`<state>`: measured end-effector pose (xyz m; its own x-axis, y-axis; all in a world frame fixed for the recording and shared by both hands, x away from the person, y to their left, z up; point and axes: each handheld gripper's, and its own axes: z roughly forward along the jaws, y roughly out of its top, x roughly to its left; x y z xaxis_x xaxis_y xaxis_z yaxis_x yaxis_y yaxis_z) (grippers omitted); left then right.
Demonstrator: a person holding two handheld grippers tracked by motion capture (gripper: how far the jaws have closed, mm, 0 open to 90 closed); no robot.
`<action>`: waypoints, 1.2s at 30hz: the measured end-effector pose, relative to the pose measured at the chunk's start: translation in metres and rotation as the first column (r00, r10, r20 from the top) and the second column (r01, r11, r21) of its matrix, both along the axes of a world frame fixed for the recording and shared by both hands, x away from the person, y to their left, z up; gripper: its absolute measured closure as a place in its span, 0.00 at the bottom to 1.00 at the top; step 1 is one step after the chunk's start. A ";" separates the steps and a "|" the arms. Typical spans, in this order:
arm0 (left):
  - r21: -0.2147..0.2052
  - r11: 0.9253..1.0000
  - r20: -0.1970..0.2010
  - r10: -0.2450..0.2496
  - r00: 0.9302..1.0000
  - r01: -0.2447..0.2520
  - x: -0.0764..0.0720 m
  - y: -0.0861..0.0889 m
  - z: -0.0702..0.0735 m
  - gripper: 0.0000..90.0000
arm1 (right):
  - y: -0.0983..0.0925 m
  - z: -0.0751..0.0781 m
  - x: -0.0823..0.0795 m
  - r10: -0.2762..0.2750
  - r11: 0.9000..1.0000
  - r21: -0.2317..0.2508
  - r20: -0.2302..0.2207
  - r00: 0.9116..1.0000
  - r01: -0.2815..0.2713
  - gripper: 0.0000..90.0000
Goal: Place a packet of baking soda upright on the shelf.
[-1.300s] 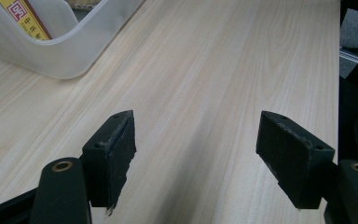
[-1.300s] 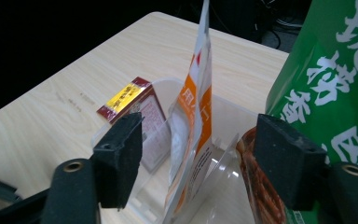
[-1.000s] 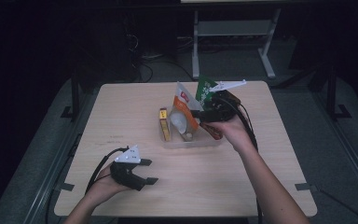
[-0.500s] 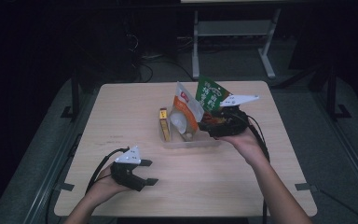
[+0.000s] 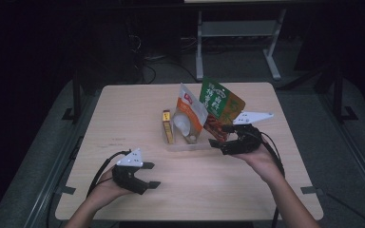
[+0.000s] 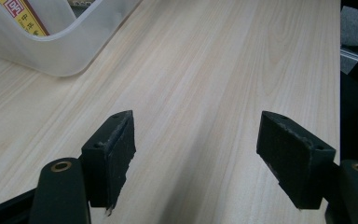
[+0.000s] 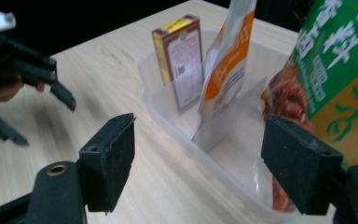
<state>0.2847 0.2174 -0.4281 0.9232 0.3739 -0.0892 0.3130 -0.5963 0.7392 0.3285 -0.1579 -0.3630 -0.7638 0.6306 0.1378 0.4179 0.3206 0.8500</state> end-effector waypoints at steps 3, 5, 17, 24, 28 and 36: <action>0.000 1.000 0.000 0.000 1.000 0.000 0.000 0.000 0.000 0.30 | -0.002 -0.003 -0.004 0.007 1.000 0.001 0.000 1.000 -0.007 0.28; 0.007 1.000 -0.001 -0.004 1.000 0.004 0.000 0.000 0.000 0.30 | -0.005 -0.008 -0.010 0.011 1.000 -0.006 0.011 1.000 -0.011 0.28; 0.011 1.000 -0.006 -0.010 1.000 0.010 -0.001 -0.002 -0.002 0.30 | -0.022 -0.034 -0.026 0.016 0.999 -0.032 0.037 0.999 -0.015 0.28; 0.023 1.000 -0.014 -0.016 1.000 0.017 -0.001 -0.004 -0.005 0.30 | -0.028 -0.052 -0.034 0.048 0.995 -0.087 0.021 0.999 -0.046 0.27; 0.035 0.999 -0.011 -0.020 1.000 0.020 -0.001 -0.006 -0.007 0.29 | -0.028 -0.063 -0.040 0.076 0.989 -0.129 0.007 0.997 -0.075 0.27; 0.070 0.997 -0.007 -0.036 0.999 0.036 -0.003 -0.010 -0.012 0.29 | -0.022 -0.076 -0.044 0.125 0.961 -0.247 -0.020 0.992 -0.126 0.28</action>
